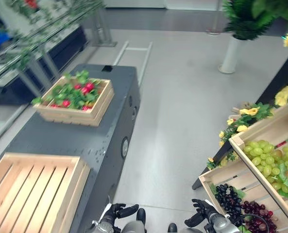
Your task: Pick up the fruits from the basket on one side to the basket on the other side
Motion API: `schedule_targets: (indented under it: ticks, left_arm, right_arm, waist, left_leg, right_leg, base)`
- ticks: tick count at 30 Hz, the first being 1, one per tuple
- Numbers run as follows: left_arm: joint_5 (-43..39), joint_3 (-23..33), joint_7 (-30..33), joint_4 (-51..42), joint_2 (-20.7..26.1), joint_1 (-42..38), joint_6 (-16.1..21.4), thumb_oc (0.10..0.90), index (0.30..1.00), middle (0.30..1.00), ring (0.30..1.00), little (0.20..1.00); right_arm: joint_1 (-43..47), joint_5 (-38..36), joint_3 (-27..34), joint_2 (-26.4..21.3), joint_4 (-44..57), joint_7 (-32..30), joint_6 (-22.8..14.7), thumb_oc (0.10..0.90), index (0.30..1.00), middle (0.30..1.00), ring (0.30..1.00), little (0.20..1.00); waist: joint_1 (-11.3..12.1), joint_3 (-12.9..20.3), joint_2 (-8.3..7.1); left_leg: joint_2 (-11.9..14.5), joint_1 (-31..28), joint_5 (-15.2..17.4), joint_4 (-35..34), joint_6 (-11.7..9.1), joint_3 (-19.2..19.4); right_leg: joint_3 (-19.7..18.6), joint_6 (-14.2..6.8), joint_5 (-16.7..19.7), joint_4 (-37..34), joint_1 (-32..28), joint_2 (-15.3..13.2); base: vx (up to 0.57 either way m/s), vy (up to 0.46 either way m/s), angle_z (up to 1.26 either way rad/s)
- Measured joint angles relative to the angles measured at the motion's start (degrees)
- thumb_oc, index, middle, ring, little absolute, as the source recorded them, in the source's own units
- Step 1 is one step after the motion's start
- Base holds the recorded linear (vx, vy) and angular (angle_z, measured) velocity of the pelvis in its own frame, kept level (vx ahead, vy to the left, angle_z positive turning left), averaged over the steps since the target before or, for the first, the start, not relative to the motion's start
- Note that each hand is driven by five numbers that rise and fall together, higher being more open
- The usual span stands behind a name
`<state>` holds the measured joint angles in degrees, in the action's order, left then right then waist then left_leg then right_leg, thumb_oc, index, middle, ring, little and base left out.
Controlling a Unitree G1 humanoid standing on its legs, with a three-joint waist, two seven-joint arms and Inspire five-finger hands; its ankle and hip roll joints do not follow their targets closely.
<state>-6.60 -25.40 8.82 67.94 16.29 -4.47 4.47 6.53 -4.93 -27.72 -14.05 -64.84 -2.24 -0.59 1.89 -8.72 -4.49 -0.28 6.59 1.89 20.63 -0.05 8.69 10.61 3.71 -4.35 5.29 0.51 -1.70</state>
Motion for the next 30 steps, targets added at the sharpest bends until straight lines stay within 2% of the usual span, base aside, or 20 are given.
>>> schedule_targets:
  ticks: [2,3,4,5,6,7,9,12,13,14,16,17,18,19,21,23,24,25,26,30]
  left_arm:
    - [-0.92,1.77,0.02,0.15,-0.3,-0.04,-0.1,0.8,0.9,0.9,0.9,0.9]
    - [-0.93,2.19,-0.16,0.18,-0.92,-0.16,-0.25,0.8,0.9,0.9,0.9,0.9]
    - [-0.92,2.18,-0.5,0.19,-2.04,-0.18,-0.44,0.8,0.9,0.9,0.9,0.9]
    - [-0.88,2.08,-1.18,0.21,-3.15,-0.24,-0.71,0.8,0.9,0.9,0.9,0.9]
    - [-0.76,1.47,-2.06,0.17,-4.26,-0.37,-1.04,0.8,0.9,0.9,0.9,0.9]
    - [-0.38,0.43,-2.81,0.2,-5.06,-0.84,-1.25,0.8,0.9,0.9,0.9,0.9]
    - [0.3,-2.13,-3.8,0.03,-5.25,-1.04,-1.48,0.8,0.9,0.9,0.9,0.9]
    - [1.49,-2.95,-4.83,-0.15,-5.24,-0.63,-1.67,0.8,0.9,0.9,0.9,0.9]
    - [2.42,-2.8,-4.97,0.05,-5.09,-0.32,-2.28,0.8,0.9,0.9,0.9,0.9]
    - [3.14,-2.81,-4.87,0.2,-4.31,-0.21,-3.15,0.8,0.9,0.9,0.9,0.9]
    - [3.61,-2.13,-4.56,0.39,-3.68,-0.37,-3.92,0.8,0.9,0.9,0.9,0.9]
    - [3.51,-0.46,-4.5,1.63,-3.19,0.02,-4.51,0.8,0.9,0.9,0.9,0.9]
    - [3.03,1.02,-4.43,2.52,-2.75,0.09,-4.53,0.8,0.9,0.9,0.9,0.9]
    - [2.26,1.74,-4.35,2.74,-2.45,-0.06,-4.57,0.8,0.9,0.9,0.9,0.9]
    - [-0.54,3.5,-4.35,4.22,-1.46,0.31,-4.69,0.8,0.9,0.9,0.9,0.9]
    - [-3.5,6.61,-4.24,3.93,-0.74,1.7,-4.76,0.8,0.9,0.9,0.9,0.9]
    - [-5.85,8.56,-4.21,4.37,-0.33,2.66,-4.76,0.8,0.9,0.9,0.9,0.9]
    - [-7.26,9.61,-4.31,4.65,-0.67,2.99,-4.76,0.8,0.9,0.9,0.9,0.9]
    - [-9.01,10.76,-4.22,4.34,-1.58,3.97,-4.56,0.8,0.9,0.9,0.9,0.9]
    - [-7.25,9.44,-4.66,1.8,-4.22,5.93,-0.41,0.8,0.9,0.9,0.9,0.9]
  right_arm:
    - [-0.4,-0.04,0.56,-0.48,-0.27,-0.26,0.04,0.8,0.9,0.9,0.9,0.9]
    - [-0.77,-0.07,0.82,-0.83,-0.49,-0.46,0.14,0.8,0.9,0.9,0.9,0.9]
    - [-1.7,-0.26,2.89,-1.23,-0.59,-1.23,0.17,0.8,0.9,0.9,0.9,0.9]
    - [-2.08,-0.24,4.53,-1.34,-0.62,-2.11,0.15,0.8,0.9,0.9,0.9,0.9]
    - [-2.59,-0.27,4.77,-1.65,-0.61,-3.9,0.14,0.8,0.9,0.9,0.9,0.9]
    - [-2.4,-1.33,5.59,-1.94,-0.52,-5.32,-0.01,0.8,0.9,0.9,0.9,0.9]
    - [-2.49,-2.23,5.61,-1.67,-0.27,-6.88,-0.1,0.8,0.9,0.9,0.9,0.9]
    - [-2.44,-1.68,5.8,-0.89,-0.04,-7.97,-0.99,0.8,0.9,0.9,0.9,0.9]
    - [-2.32,-0.56,5.87,-0.81,-0.1,-7.98,-1.27,0.8,0.9,0.9,0.9,0.9]
    - [-1.34,0.08,6.05,-0.77,-0.2,-7.94,-1.59,0.8,0.9,0.9,0.9,0.9]
    - [-0.69,0.06,6.71,-0.78,-0.14,-7.95,-1.95,0.8,0.9,0.9,0.9,0.9]
    - [-0.61,0.18,6.83,-1.03,-0.39,-7.94,-2.02,0.8,0.9,0.9,0.9,0.9]
    - [-0.75,1.14,6.87,-1.04,-0.82,-7.94,-2.03,0.8,0.9,0.9,0.9,0.9]
    - [-0.78,2.28,6.86,-1.04,-1.16,-7.94,-2.01,0.8,0.9,0.9,0.9,0.9]
    - [-0.83,3.01,6.84,-0.46,-2.82,-7.76,-1.72,0.8,0.9,0.9,0.9,0.9]
    - [-0.93,4.72,6.79,0.82,-3.94,-7.1,-0.54,0.8,0.9,0.9,0.9,0.9]
    - [-0.93,4.48,6.71,1.67,-4.5,-5.97,0.01,0.8,0.9,0.9,0.9,0.9]
    - [-1.03,4.4,6.72,1.75,-4.67,-5.23,0.14,0.8,0.9,0.9,0.9,0.9]
    - [-1.49,4.3,6.82,1.58,-4.69,-4.3,0.2,0.8,0.9,0.9,0.9,0.9]
    - [-2.38,4.26,6.89,0.85,-4.52,-3.25,1.53,0.8,0.9,0.9,0.9,0.9]
  waist:
    - [-1.34,0.65,-0.47]
    - [-2.15,0.7,0.29]
    - [-3.69,1.04,1.8]
    - [-4.62,1.22,3.05]
    - [-5.55,1.88,4.59]
    - [-6.12,1.76,5.7]
    - [-6.3,1.83,5.27]
    - [-6.61,1.19,4.19]
    - [-6.79,0.79,3.77]
    - [-6.78,0.16,4.27]
    - [-6.67,-0.39,4.94]
    - [-6.53,-0.7,5.4]
    - [-5.88,-0.71,5.02]
    - [-5.69,-0.71,4.96]
    - [-3.97,-0.82,4.97]
    - [-2.62,-0.47,4.15]
    - [-1.97,-0.07,3.47]
    - [-1.83,-0.11,3.87]
    - [-1.82,0.01,4.7]
    - [-0.93,0.77,5.34]
  left_leg:
    - [-0.76,-3.98,3.08,1.99,0.59,1.55]
    - [-0.32,-5.48,4.87,1.36,0.23,1.58]
    - [0.24,-8.63,7.66,-1.5,-0.14,1.32]
    - [0.1,-11.14,8.77,-6.36,-0.01,1.27]
    - [0.14,-13.24,8.58,-13.67,0.31,-0.09]
    - [0.1,-14.82,6.94,-19.23,2.74,-1.33]
    - [-1.24,-15.18,4.12,-22.57,3.91,-2.96]
    - [-2.73,-14.11,2.54,-23.39,5.21,-3.34]
    - [-2.96,-13.53,2.11,-22.96,5.55,-3.11]
    - [-1.77,-12.98,1.37,-22.57,6.0,-1.25]
    - [-0.31,-12.61,1.19,-22.46,6.02,-0.27]
    - [0.24,-12.84,0.92,-22.34,5.96,0.35]
    - [0.22,-13.32,0.83,-22.29,5.83,0.99]
    - [0.21,-13.45,0.82,-22.31,5.81,1.02]
    - [0.09,-13.56,-0.09,-23.53,5.0,1.03]
    - [-0.19,-13.73,-0.85,-24.8,3.93,1.18]
    - [-0.43,-13.94,-1.47,-25.38,3.12,1.28]
    - [-0.1,-14.09,-1.71,-25.43,2.67,0.86]
    - [0.59,-14.47,-2.02,-25.69,1.97,0.27]
    - [2.2,-15.06,-2.43,-25.68,0.22,-2.34]
  right_leg:
    - [1.5,-0.66,1.49,-1.63,-0.05,-0.63]
    - [2.3,-0.72,1.76,-2.19,-0.22,-0.11]
    - [3.03,-0.94,2.54,-3.04,-0.01,0.83]
    - [3.46,-1.56,3.46,-3.13,0.46,1.52]
    - [4.41,-1.79,4.0,-3.29,1.48,2.22]
    - [4.28,-2.07,4.55,-2.94,2.52,2.86]
    - [3.21,-2.13,6.09,-2.71,4.11,2.38]
    - [1.24,-3.2,6.61,-0.02,7.42,1.35]
    - [0.33,-4.06,7.44,1.11,8.31,0.73]
    - [-0.75,-8.21,9.53,2.21,9.74,1.15]
    - [-0.22,-9.13,7.72,9.06,12.02,0.9]
    - [-0.72,-8.65,5.29,15.47,12.15,-0.54]
    - [-1.3,-8.44,2.63,18.96,11.32,-2.63]
    - [-1.75,-8.84,2.2,18.76,10.32,-3.17]
    - [-3.66,-8.66,1.92,8.25,4.72,-4.64]
    - [-3.59,-9.12,2.56,-0.03,0.42,-4.54]
    - [-3.24,-11.25,3.12,-5.72,-2.87,-4.71]
    - [-3.06,-10.69,4.47,-8.39,-4.41,-4.1]
    - [-2.33,-9.97,5.48,-10.66,-5.87,-3.23]
    - [-1.11,-8.35,4.95,-10.48,-7.44,-1.34]
  base:
    - [-0.16,0.018,0.45]
    - [-0.24,0.09,0.68]
    - [-0.25,0.112,0.62]
    - [-0.28,0.113,0.62]
    - [-0.34,0.087,0.38]
    - [-0.31,0.066,0.18]
    - [-0.3,0.053,-0.04]
    - [-0.34,-0.005,-0.17]
    - [-0.29,-0.054,-0.26]
    - [-0.26,-0.057,-0.27]
    - [-0.13,-0.095,-0.24]
    - [-0.15,-0.21,-0.16]
    - [-0.1,-0.195,-0.11]
    - [-0.08,-0.234,-0.08]
    - [-0.07,-0.244,-0.06]
    - [-0.04,-0.201,-0.14]
    - [-0.01,-0.154,-0.07]
    - [0.03,-0.104,0.09]
    - [0.04,-0.08,0.23]
    - [0.02,-0.053,0.23]
